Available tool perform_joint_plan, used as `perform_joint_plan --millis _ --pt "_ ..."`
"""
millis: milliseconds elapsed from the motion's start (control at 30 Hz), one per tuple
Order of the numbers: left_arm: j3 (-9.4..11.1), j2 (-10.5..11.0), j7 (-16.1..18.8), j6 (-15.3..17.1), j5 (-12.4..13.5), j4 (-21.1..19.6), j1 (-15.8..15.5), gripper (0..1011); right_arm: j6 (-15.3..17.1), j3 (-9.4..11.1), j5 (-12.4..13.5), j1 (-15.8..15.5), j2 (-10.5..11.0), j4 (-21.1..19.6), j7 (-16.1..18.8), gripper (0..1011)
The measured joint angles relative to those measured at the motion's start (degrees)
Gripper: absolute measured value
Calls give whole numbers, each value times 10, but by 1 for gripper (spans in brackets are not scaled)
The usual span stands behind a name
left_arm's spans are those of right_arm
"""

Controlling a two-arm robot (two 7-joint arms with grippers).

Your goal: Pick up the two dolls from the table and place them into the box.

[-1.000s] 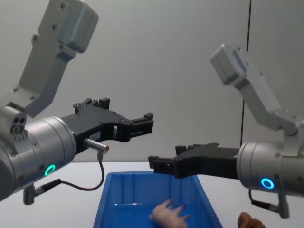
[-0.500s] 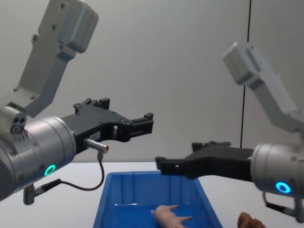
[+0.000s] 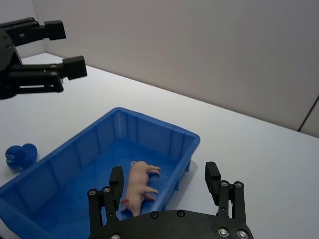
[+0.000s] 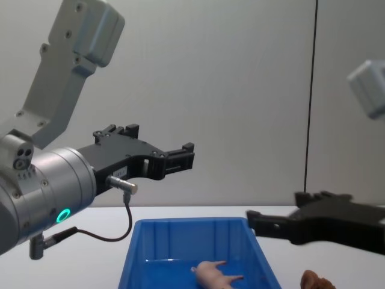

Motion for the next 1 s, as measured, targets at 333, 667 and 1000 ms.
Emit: perform_joint_plan --millis 333,667,1000 --pt "0 0 0 0 0 0 0 1001 0 13 27 -46 34 -32 -26 1001" --pt "0 0 0 0 0 0 0 1001 6 19 44 -65 47 -38 -33 1001" --pt "0 0 0 0 0 0 0 1001 19 20 51 -69 50 -23 -32 1001"
